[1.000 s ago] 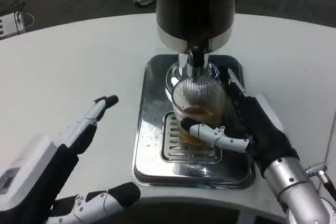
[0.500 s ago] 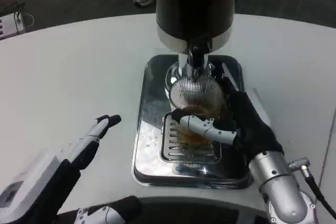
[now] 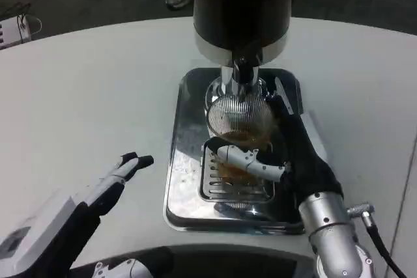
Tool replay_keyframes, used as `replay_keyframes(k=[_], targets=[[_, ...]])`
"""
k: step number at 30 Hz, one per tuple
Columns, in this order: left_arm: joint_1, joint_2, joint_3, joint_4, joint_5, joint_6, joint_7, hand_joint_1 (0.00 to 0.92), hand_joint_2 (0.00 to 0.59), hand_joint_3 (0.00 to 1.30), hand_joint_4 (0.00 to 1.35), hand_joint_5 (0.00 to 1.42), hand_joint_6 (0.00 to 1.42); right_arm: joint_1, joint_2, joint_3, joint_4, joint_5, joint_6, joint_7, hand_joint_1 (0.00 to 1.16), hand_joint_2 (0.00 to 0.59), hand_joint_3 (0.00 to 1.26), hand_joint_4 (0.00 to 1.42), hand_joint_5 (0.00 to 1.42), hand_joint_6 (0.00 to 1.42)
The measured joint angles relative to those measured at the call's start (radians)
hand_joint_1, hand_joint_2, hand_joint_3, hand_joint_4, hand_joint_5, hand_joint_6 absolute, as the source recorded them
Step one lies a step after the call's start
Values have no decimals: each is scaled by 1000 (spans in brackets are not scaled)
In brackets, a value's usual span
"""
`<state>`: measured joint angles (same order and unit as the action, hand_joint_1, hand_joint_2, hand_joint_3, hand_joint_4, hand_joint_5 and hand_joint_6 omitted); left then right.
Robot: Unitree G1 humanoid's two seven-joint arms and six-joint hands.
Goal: Grasp the cup under the faucet to collect the drink, then remove the cup.
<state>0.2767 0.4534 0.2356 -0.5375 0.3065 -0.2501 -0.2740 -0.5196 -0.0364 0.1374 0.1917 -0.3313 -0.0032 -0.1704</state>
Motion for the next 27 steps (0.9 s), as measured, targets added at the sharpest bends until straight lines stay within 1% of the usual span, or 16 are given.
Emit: replay_keyframes(k=[4, 6, 10, 12, 14, 17, 18, 19, 22, 25, 27], targets=[[0, 5, 1, 0, -5, 3, -1, 0, 52, 119, 25, 98, 205, 0, 13, 9, 6, -19, 0, -33, 861, 196, 3, 140, 221, 195], [0, 8, 1, 0, -16, 3, -3, 0, 52, 122, 27, 99, 205, 0, 22, 14, 10, -26, 0, -47, 872, 201, 62, 202, 273, 245], [0, 14, 2, 0, -21, 4, -7, 0, 52, 127, 39, 109, 206, 0, 34, 27, 14, -55, 1, -88, 904, 198, 141, 276, 351, 309], [0, 16, 2, 0, -22, 4, -9, 0, 52, 129, 40, 110, 207, 0, 40, 32, 17, -61, 1, -103, 924, 208, 184, 320, 398, 344], [0, 17, 2, 0, -22, 4, -9, 0, 52, 132, 42, 110, 208, 0, 48, 38, 23, -78, 1, -124, 930, 210, 239, 398, 479, 401], [0, 18, 4, 1, -22, 4, -9, 0, 52, 144, 50, 112, 210, 0, 64, 47, 32, -104, 1, -163, 946, 209, 299, 474, 559, 484], [0, 19, 6, 2, -22, 4, -9, 0, 52, 145, 51, 112, 211, 1, 67, 50, 33, -113, 1, -170, 967, 207, 329, 517, 600, 523], [0, 20, 9, 4, -23, 4, -9, 0, 52, 145, 51, 112, 211, 3, 73, 57, 35, -126, 1, -190, 972, 207, 344, 545, 633, 549], [0, 21, 16, 10, -27, 4, -9, 0, 53, 149, 61, 120, 211, 12, 87, 68, 37, -152, 1, -228, 983, 215, 397, 654, 797, 761], [-1, 22, 19, 14, -33, 3, -10, 0, 53, 153, 62, 122, 212, 18, 102, 71, 40, -172, 2, -269, 1004, 219, 475, 789, 999, 1043], [-2, 23, 20, 18, -35, 3, -10, 0, 53, 155, 62, 122, 212, 21, 108, 75, 41, -183, 2, -287, 1005, 219, 528, 856, 1113, 1183]])
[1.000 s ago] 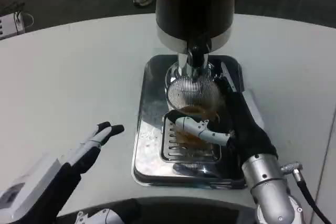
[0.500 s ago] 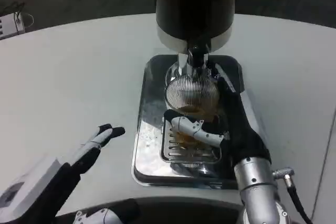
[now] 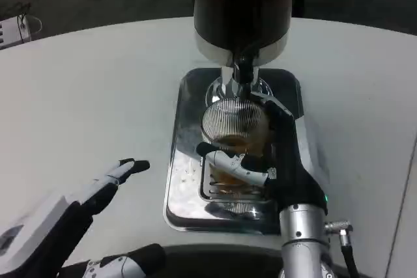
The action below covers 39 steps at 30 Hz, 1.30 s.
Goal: Grasp the cup under the faucet to collect the drink, then remove the cup.
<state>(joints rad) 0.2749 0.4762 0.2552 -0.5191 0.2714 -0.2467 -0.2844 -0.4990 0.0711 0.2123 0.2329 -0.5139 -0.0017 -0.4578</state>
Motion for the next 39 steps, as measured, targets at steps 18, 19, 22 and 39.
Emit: replay_keyframes(k=[18, 19, 22, 39], targets=[[-22, 22, 1, 71, -36, -32, -1, 0, 53, 159, 73, 135, 226, 61, 12, 12, -33, -8, -25, -68, 1002, 199, 725, 1075, 1385, 1424], [-25, 22, 1, 76, -41, -37, -1, 0, 53, 159, 73, 135, 226, 72, 12, 13, -48, -4, -25, -53, 1001, 199, 728, 1075, 1387, 1424], [-40, 22, 0, 85, -47, -42, -1, 0, 53, 159, 73, 135, 226, 97, 7, 21, -87, 12, -26, -3, 999, 199, 737, 1085, 1392, 1424], [-62, 34, 4, 109, -68, -67, -1, 0, 53, 168, 85, 146, 227, 339, -68, 112, -399, -1, -38, 200, 1003, 164, 805, 1097, 1394, 1424]])
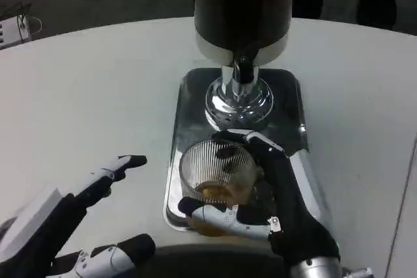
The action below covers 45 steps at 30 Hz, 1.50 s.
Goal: Grasp the cup under the faucet to collect the drink, then remove the cup.
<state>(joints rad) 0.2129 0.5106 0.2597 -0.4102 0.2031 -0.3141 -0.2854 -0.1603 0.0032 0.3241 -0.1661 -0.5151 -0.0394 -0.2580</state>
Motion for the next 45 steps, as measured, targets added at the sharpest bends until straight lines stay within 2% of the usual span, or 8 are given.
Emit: replay_keyframes(k=[6, 9, 14, 20, 25, 29, 36, 45], targets=[[-20, 7, 1, 0, -1, -8, 0, 0, 53, 169, 86, 147, 227, 109, -41, -4, -178, 21, -5, 77, 1005, 160, 829, 1113, 1400, 1424], [-26, 16, -4, -1, 2, -10, -2, 0, 54, 169, 83, 144, 227, 159, -75, -35, -268, 44, -6, 126, 1008, 155, 832, 1115, 1400, 1424], [-28, 21, -17, -12, 6, -20, -7, 0, 62, 168, 64, 127, 224, 188, -125, -127, -409, 106, 10, 215, 1052, 126, 839, 1099, 1373, 1416], [-11, 22, -34, -57, 38, -39, -7, 0, 61, 158, 53, 117, 214, 222, -199, -260, -561, 184, 77, 340, 1078, 110, 843, 1098, 1372, 1424], [6, 23, -35, -106, 84, -54, -7, 0, 62, 125, 39, 106, 212, 260, -243, -322, -647, 211, 145, 419, 1083, 104, 851, 1098, 1372, 1420], [11, 37, -34, -162, 128, -61, -12, 0, 61, 63, 0, 39, 151, 272, -260, -349, -701, 216, 200, 469, 1087, 102, 852, 1110, 1372, 1424], [55, 45, -27, -234, 196, -35, -40, 0, 61, 17, 0, 0, 100, 285, -298, -392, -779, 243, 242, 530, 1094, 102, 852, 1111, 1372, 1424], [114, 4, -16, -297, 286, -5, -39, 0, 66, 7, 0, 0, 48, 327, -323, -424, -830, 267, 248, 561, 1098, 102, 865, 1111, 1372, 1424]])
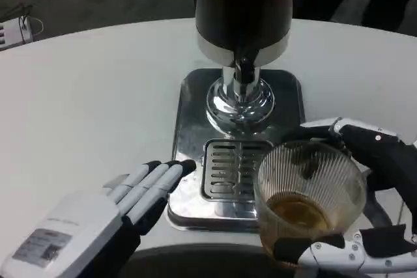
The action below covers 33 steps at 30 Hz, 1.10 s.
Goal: Grasp the cup under the faucet to collect the drink, then remove the cup.
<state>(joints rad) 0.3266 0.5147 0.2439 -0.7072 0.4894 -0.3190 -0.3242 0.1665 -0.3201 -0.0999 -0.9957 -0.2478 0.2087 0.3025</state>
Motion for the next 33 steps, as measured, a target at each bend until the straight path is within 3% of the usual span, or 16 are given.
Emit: replay_keyframes(k=[7, 18, 33], targets=[[23, -43, -15, -41, 69, 10, 5, 0, 69, 12, 0, 0, 45, 25, -9, -20, -10, 0, -15, 2, 1099, 102, 872, 1111, 1372, 1419], [15, -47, -58, -41, 80, 37, 3, 0, 69, 16, 0, 0, 43, 57, -9, -42, -25, 0, -63, 2, 1104, 103, 877, 1111, 1372, 1422], [16, -47, -62, -41, 86, 44, 3, 0, 69, 16, 0, 0, 43, 73, -9, -49, -25, 0, -92, 3, 1111, 104, 877, 1111, 1372, 1422]])
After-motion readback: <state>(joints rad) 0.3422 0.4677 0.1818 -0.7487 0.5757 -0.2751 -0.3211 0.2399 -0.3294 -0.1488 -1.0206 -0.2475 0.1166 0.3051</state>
